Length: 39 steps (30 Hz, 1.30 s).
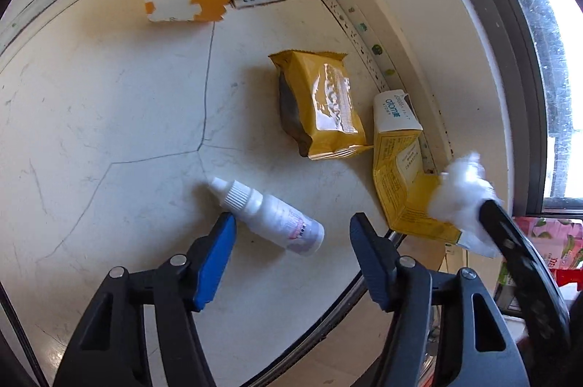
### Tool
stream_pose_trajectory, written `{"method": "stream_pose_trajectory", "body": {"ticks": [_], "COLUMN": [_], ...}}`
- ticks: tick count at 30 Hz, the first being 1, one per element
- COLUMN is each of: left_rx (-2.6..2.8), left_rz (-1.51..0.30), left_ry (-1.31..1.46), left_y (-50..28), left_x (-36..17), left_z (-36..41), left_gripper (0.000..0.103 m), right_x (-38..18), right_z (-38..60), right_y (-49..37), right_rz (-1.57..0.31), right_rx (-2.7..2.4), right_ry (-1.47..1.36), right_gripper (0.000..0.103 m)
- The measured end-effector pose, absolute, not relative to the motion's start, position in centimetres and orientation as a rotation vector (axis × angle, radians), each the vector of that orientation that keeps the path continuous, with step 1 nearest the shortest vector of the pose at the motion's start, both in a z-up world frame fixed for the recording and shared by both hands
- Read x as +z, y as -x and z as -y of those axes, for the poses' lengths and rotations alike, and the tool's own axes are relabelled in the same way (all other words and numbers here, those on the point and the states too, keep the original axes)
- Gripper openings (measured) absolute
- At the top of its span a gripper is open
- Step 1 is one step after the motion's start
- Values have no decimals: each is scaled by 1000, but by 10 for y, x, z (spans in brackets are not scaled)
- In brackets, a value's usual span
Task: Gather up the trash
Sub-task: 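Grasp the small white dropper bottle with the left tool while the right tool grasps the clear plastic bag, then carry the dropper bottle and plastic bag down over the black floor bin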
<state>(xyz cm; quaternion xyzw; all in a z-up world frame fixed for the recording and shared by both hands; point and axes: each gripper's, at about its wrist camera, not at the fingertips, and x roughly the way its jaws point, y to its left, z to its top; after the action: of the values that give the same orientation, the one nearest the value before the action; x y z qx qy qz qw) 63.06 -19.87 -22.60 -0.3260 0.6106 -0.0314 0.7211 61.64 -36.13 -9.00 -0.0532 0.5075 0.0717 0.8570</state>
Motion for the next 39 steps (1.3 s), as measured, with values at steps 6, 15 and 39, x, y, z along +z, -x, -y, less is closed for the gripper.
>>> {"method": "stream_pose_trajectory", "body": {"ticks": [6,15,39], "left_rx": [-10,-26,-453], "left_rz": [-1399,-1402,-1246], "left_ry": [682,618,347], "left_y": [-637,-630,-381], "left_x": [-229,-226,-115], "left_z": [213,204,133], "left_gripper": [41,22,22], "right_x": [-57,-64,-38], "right_z": [391,397,359], "right_y": [-582,-528,-298], "right_rz": [-965,-949,-847], "right_rx": [183,237,215], "right_ry": [-68,-224,-473], "right_gripper": [9,9,9]}}
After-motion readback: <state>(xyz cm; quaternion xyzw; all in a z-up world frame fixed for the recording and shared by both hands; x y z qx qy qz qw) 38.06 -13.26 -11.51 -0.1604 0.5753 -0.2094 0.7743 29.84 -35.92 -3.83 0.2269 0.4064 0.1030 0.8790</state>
